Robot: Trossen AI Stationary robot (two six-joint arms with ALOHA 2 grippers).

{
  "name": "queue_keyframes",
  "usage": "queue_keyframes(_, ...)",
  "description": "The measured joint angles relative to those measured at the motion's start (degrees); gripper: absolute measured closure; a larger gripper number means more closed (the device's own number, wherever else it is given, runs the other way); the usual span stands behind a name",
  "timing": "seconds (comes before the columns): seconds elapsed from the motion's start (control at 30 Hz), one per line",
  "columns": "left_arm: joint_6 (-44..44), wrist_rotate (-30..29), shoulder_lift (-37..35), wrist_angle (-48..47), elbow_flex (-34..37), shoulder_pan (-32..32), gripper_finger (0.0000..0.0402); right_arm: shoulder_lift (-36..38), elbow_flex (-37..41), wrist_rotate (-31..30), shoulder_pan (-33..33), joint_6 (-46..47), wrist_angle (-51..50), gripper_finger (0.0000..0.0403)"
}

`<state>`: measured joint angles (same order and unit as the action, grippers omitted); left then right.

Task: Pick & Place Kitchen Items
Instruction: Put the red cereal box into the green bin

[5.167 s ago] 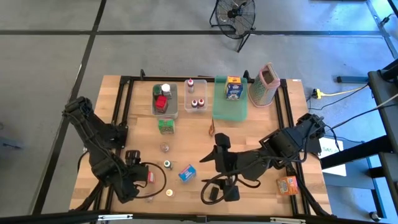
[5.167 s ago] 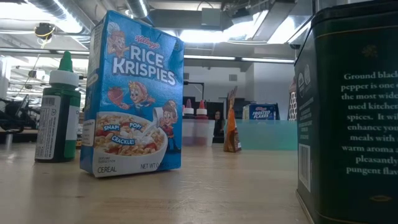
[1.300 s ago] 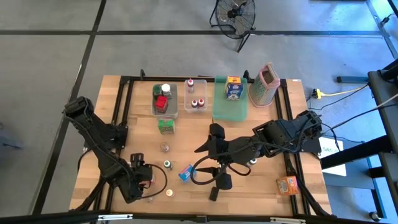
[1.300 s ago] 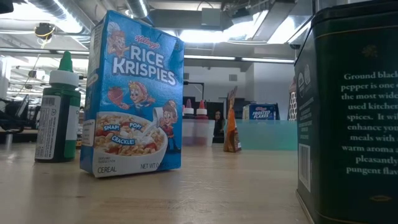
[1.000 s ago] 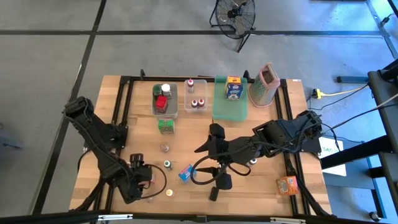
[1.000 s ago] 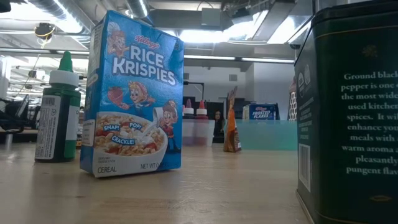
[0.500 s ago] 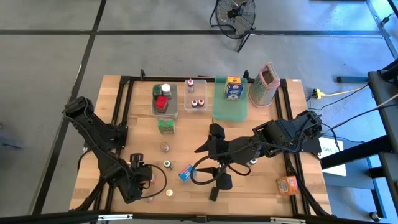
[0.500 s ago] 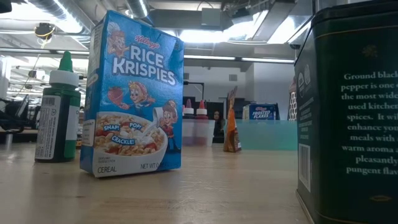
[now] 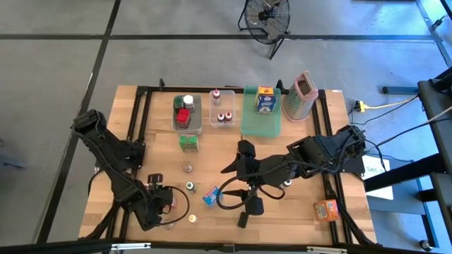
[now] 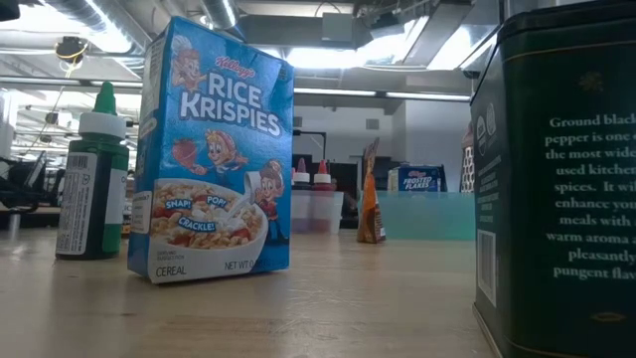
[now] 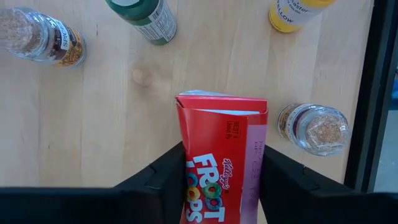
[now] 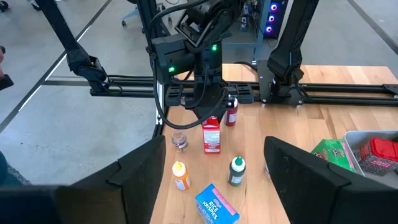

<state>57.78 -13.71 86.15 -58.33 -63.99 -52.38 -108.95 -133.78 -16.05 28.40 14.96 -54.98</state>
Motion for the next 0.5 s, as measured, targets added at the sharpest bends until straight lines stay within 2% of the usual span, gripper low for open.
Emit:
queue_keyframes(0.23, 0.03, 0.79, -0.21, 0.3, 0.0, 0.0, 0.0255, 0.0, 0.0, 0.23, 0.0, -0.02, 0.0, 0.0128)
queue_keyframes(0.5, 1.05, 3.36, -3.59, 0.28, 0.0, 0.37, 0.0256, 0.0, 0.0, 0.31, 0.08, 1.01, 0.58, 0.0128)
